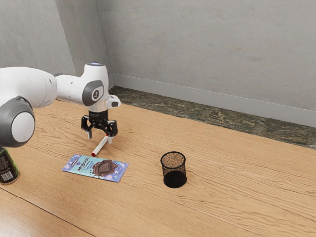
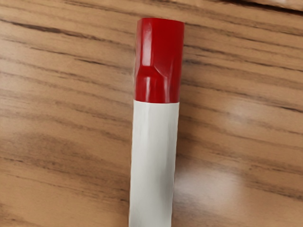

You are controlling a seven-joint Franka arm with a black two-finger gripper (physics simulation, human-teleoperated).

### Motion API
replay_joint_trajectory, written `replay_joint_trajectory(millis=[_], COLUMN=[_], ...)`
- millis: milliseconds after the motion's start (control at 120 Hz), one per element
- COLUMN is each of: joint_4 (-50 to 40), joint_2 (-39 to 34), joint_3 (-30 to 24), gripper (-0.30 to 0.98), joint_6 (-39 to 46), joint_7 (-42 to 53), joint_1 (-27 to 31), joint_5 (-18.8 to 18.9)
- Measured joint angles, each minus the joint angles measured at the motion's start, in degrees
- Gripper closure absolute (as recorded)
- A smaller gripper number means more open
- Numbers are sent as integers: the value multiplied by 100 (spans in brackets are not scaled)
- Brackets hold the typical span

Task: Put the marker into the pen holder.

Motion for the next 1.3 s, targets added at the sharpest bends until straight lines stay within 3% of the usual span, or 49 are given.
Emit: replay_joint_trajectory(millis=[233, 575, 783, 892, 992, 1200, 1300], joint_4=[606, 656, 655, 655, 654, 650, 639], joint_2=[467, 611, 572, 574, 593, 595, 545], joint_3=[-5, 0, 62, 69, 70, 70, 74], gripper=[0, 1, 44, 60, 69, 70, 77], joint_6=[88, 221, 253, 262, 271, 285, 292], joint_7=[93, 184, 234, 258, 270, 250, 234], joint_1=[80, 104, 102, 104, 103, 97, 87], joint_5=[-24, -102, -107, -112, -110, -57, -24])
